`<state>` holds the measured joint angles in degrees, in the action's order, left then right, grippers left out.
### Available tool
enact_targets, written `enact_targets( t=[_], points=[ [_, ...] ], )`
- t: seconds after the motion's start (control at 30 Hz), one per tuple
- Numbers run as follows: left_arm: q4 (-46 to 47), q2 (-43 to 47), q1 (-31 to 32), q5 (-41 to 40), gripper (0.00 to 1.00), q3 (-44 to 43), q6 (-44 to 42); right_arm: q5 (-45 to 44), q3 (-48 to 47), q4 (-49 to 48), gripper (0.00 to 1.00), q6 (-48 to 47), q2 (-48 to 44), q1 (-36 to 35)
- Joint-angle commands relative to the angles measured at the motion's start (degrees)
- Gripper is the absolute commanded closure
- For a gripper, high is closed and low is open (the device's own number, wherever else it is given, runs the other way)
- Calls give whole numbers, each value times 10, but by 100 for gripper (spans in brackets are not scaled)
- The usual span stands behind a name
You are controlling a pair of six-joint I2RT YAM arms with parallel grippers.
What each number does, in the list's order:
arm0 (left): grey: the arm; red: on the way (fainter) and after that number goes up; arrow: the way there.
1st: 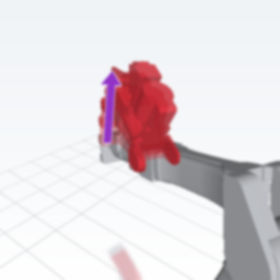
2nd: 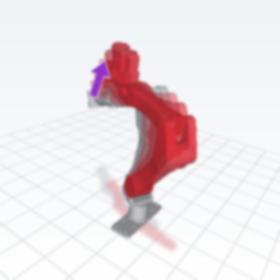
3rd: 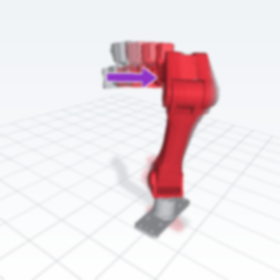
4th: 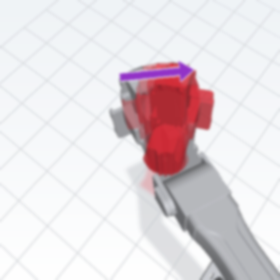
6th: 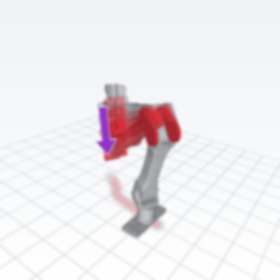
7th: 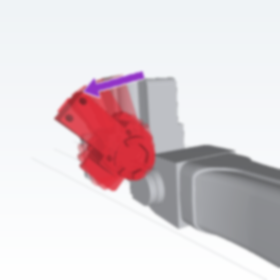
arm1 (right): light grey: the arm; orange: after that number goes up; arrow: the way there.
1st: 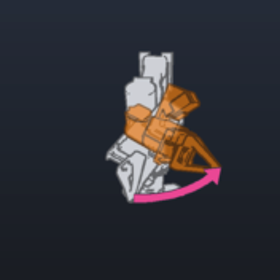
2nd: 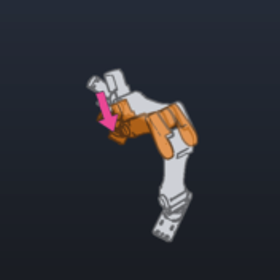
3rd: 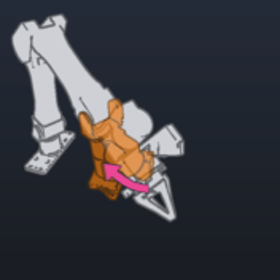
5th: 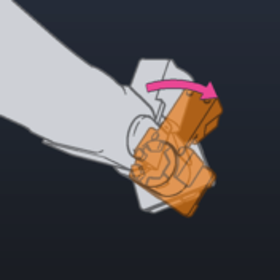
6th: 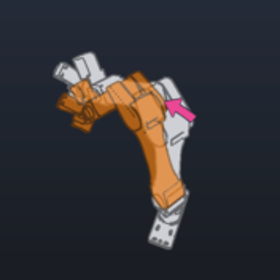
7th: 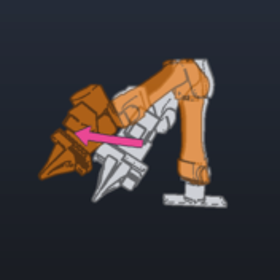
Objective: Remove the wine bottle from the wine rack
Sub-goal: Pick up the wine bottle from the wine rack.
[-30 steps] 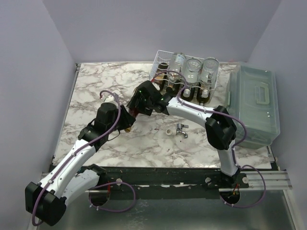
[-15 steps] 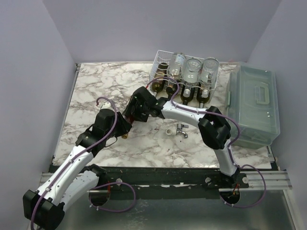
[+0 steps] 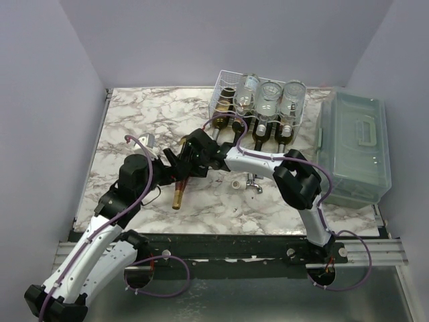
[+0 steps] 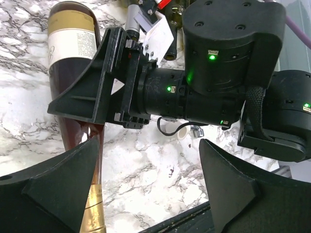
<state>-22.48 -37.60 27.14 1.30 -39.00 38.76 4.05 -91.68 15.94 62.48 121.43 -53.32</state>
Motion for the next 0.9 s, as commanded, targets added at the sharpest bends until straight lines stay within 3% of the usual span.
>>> enact_targets(
  t=[0.0, 0.2, 0.3, 0.4, 0.63, 0.87],
  points=[
    [-16, 19, 2, 3, 14, -9, -34, 21, -7, -71, 75, 10, -20, -4],
    [-46, 72, 1, -27, 14, 2, -81, 20, -2, -70, 75, 11, -28, -4],
    [-59, 112, 1, -36, 9, 14, -100, 24, -1, -70, 75, 13, -32, -1],
    [-95, 140, 0, -47, 4, 12, -86, 30, -3, -68, 75, 16, -40, 6],
    [-129, 222, 0, -14, 4, 29, -59, 56, -10, -59, 75, 30, -59, 21],
    [-25, 385, 0, 120, 5, 91, -256, 84, -26, -48, 75, 50, -65, 28]
  ],
)
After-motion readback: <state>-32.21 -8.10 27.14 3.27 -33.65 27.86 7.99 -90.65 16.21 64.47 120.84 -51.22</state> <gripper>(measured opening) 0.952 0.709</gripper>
